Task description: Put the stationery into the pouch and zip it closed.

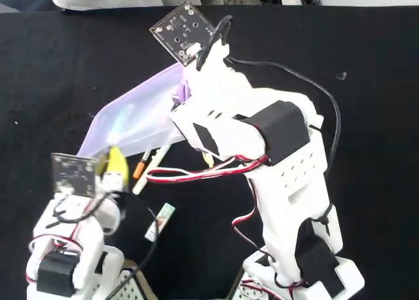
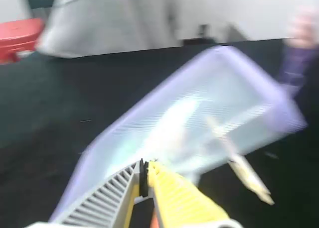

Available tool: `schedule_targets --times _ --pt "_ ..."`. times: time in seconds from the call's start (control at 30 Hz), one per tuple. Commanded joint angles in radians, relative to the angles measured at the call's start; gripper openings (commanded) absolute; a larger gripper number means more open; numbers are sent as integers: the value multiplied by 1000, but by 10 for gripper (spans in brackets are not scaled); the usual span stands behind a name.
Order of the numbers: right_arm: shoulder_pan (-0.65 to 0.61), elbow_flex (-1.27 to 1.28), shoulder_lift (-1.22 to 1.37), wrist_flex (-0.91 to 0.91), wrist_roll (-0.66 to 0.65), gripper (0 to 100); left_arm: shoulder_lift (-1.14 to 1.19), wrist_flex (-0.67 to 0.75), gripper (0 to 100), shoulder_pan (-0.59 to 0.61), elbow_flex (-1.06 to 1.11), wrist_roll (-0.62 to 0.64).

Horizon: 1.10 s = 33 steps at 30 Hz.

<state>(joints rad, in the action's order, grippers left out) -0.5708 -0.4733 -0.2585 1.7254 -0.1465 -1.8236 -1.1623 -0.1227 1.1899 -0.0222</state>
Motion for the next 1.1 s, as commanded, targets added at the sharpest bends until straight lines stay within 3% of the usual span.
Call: schedule_targets --times 0.0,0.1,0.3,0.47,0.73,1.07 --pt "-12 -58 -1 -37 0 11 2 14 34 -232 -13 8" --pt "-28 -71 -4 -32 0 11 2 17 61 -332 -13 15" --pt "-150 -188 -1 20 0 11 2 49 286 -337 -51 17" --pt "-206 -196 -2 23 0 11 2 135 251 -246 -35 17" --pt "-256 -196 -7 35 0 11 2 331 238 27 111 11" --pt "-253 -196 -8 35 0 11 2 350 220 39 131 8"
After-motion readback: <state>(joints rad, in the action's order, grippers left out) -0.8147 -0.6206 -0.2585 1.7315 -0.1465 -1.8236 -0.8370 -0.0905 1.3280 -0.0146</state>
